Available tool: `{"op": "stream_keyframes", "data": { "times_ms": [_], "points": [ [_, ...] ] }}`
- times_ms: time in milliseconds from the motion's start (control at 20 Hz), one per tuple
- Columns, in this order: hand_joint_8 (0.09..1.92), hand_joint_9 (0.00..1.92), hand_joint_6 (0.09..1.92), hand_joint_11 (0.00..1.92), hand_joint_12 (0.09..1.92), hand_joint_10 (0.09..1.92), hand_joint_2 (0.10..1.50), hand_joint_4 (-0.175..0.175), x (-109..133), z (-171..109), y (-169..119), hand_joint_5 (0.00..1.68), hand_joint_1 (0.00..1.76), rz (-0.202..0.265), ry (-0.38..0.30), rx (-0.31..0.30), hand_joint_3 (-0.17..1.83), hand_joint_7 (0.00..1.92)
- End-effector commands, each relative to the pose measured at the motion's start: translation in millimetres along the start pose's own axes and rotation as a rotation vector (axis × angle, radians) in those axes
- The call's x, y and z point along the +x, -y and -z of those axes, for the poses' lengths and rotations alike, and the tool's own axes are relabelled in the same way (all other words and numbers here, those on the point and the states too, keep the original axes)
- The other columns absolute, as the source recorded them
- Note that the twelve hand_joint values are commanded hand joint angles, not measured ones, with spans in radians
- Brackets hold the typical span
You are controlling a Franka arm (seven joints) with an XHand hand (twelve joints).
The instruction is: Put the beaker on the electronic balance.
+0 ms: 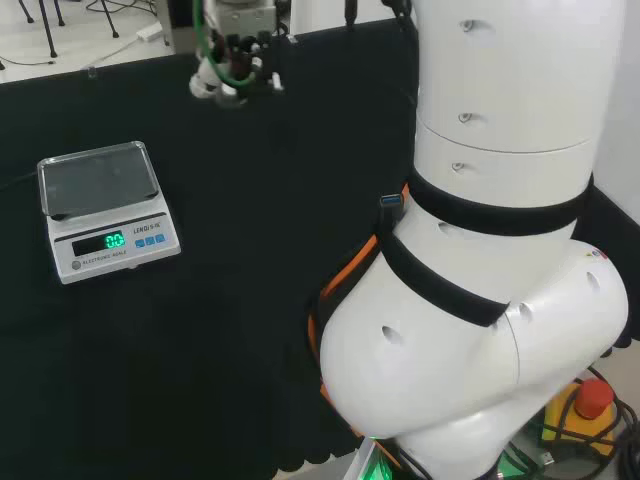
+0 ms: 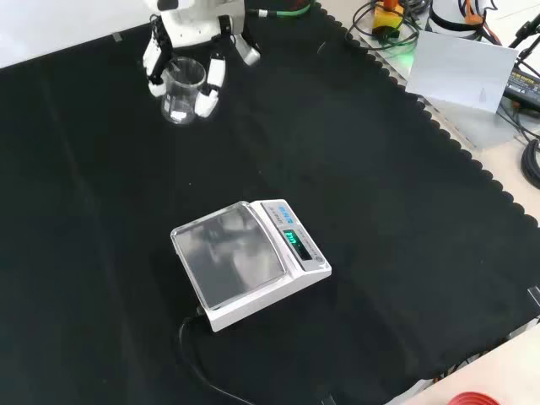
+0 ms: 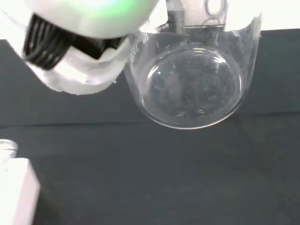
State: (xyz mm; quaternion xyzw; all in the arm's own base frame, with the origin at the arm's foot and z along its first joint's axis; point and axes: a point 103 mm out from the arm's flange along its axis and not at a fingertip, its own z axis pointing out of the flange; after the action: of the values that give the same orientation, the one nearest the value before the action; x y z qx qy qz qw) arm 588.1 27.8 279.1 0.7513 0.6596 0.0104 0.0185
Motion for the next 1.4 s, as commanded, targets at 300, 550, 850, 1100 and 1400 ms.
{"op": "stream_keyframes", "data": {
  "times_ms": [300,550,850,1100,1400],
  "points": [
    [1.1,1.5,0.69,1.54,0.58,0.56,0.54,-0.143,132,-12,-7,1.3,1.23,0.192,0.014,0.039,0.85,1.21],
    [1.15,1.5,0.67,1.54,0.57,0.56,0.55,-0.175,166,-36,-6,1.31,1.22,0.243,0.014,0.076,0.82,1.19],
    [1.16,1.51,0.67,1.54,0.57,0.57,0.55,-0.175,203,-66,-5,1.31,1.21,0.298,0.003,0.115,0.82,1.19],
    [1.16,1.51,0.67,1.54,0.57,0.57,0.55,-0.175,215,-80,-5,1.32,1.21,0.323,0.004,0.138,0.82,1.19],
    [1.16,1.51,0.66,1.54,0.57,0.57,0.55,-0.175,211,-96,-5,1.32,1.22,0.313,-0.001,0.166,0.82,1.19]
  ]
}}
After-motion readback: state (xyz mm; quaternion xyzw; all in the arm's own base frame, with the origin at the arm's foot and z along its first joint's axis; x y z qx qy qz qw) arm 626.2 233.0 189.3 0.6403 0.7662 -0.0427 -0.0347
